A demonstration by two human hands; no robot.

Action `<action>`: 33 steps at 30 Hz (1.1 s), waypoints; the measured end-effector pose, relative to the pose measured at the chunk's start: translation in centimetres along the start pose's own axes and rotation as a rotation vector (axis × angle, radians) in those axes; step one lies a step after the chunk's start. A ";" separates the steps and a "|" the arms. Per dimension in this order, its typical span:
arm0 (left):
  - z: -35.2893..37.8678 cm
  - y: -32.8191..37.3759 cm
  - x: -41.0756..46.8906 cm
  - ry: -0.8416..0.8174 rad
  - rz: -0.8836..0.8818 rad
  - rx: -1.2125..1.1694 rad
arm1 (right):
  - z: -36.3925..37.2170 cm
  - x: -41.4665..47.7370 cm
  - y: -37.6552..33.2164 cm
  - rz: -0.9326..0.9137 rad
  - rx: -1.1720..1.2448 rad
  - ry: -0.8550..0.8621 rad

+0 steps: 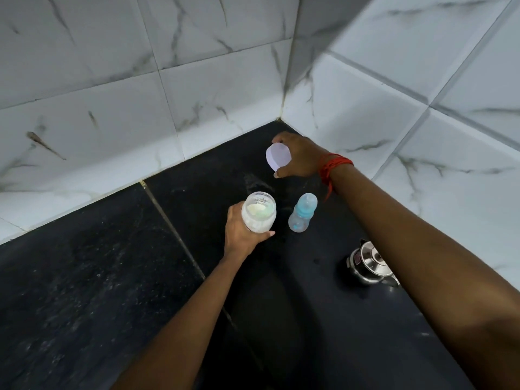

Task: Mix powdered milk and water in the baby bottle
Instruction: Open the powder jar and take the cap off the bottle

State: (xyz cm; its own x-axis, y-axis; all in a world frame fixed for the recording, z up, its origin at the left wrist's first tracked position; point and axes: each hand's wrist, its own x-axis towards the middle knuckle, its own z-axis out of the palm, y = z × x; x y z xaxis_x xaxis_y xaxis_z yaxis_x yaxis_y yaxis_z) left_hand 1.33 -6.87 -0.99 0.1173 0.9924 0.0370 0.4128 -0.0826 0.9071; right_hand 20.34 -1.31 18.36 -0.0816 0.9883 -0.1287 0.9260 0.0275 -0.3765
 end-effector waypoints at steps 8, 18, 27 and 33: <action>1.5 -2.2 1.6 -0.005 0.020 -0.012 | 5.5 5.6 4.8 0.167 -0.316 -0.118; 1.9 -3.6 2.0 0.003 0.012 -0.035 | 11.2 9.7 5.9 0.200 -0.467 -0.365; 1.6 -3.0 1.7 -0.002 0.011 -0.014 | 6.9 7.5 5.5 0.216 -0.137 -0.264; 1.2 -2.8 0.0 0.080 -0.019 -0.035 | 4.3 -1.1 5.0 0.207 -0.055 -0.130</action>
State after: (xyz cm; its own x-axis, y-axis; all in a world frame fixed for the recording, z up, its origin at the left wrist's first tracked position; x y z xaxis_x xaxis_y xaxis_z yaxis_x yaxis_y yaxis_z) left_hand 1.26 -6.79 -4.06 0.0362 0.9980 0.0519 0.3827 -0.0618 0.9218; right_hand 23.52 -2.91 12.67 0.0687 0.9461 -0.3166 0.9463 -0.1623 -0.2797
